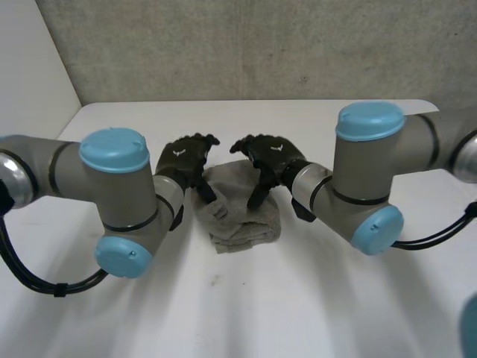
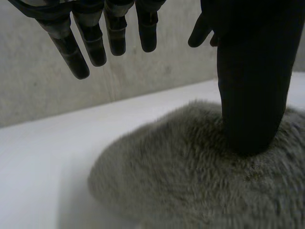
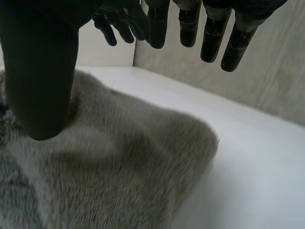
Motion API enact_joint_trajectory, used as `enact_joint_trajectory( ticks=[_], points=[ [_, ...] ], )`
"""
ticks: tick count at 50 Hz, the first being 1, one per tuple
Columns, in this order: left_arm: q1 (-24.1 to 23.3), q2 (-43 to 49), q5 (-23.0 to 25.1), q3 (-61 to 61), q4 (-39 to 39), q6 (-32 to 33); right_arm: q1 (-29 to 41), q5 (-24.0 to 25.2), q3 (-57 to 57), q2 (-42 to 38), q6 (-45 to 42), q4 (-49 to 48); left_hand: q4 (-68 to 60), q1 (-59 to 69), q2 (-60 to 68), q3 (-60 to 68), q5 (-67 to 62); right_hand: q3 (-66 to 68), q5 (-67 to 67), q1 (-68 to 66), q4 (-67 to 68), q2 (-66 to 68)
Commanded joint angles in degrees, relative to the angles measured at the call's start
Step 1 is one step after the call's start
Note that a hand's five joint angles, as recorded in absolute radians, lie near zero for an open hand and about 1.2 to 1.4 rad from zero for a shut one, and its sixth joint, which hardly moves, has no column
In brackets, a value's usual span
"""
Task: Fold the laundry
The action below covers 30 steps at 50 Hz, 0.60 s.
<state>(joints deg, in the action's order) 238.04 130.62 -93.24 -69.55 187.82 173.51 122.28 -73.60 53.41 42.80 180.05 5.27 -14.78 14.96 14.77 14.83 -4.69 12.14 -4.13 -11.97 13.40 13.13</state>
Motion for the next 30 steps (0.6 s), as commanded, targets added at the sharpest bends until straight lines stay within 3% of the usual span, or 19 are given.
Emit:
enact_joint_trajectory(
  ticks=[1, 10, 18, 24, 30],
  points=[
    [0.2, 2.4, 0.3, -0.8, -3.9, 3.7, 0.0, 0.4, -7.3, -7.7, 1.0, 4.3, -1.8, 1.6, 1.8, 1.8, -1.9, -2.1, 4.1, 2.0, -3.4, -3.1],
    [0.2, 2.0, 0.5, -3.7, -5.7, 11.1, -2.4, 0.7, -9.3, -9.3, 0.1, 7.3, -1.3, 1.1, 1.3, 1.3, -1.4, -2.1, 4.1, 2.0, -3.4, -3.1],
    [0.2, 1.8, 0.6, -3.0, -5.6, 14.7, -4.3, 0.0, -9.4, -9.7, -6.4, 10.5, -1.3, 1.1, 1.3, 1.3, -1.4, -2.1, 4.1, 2.0, -3.4, -3.1],
    [0.2, 0.5, 0.5, -2.2, -5.6, 18.8, -6.7, 0.0, -8.9, -7.2, -8.9, 10.8, 0.7, -0.9, -0.7, -0.7, 0.6, -2.1, 4.1, 2.0, -3.4, -3.1],
    [0.1, -4.6, 0.4, 0.1, -5.7, 17.9, -6.6, 0.1, -8.3, -0.3, -8.2, 10.2, 1.5, -1.7, -1.5, -1.6, 1.4, -2.1, 4.1, 2.0, -3.4, -3.1]
  ],
)
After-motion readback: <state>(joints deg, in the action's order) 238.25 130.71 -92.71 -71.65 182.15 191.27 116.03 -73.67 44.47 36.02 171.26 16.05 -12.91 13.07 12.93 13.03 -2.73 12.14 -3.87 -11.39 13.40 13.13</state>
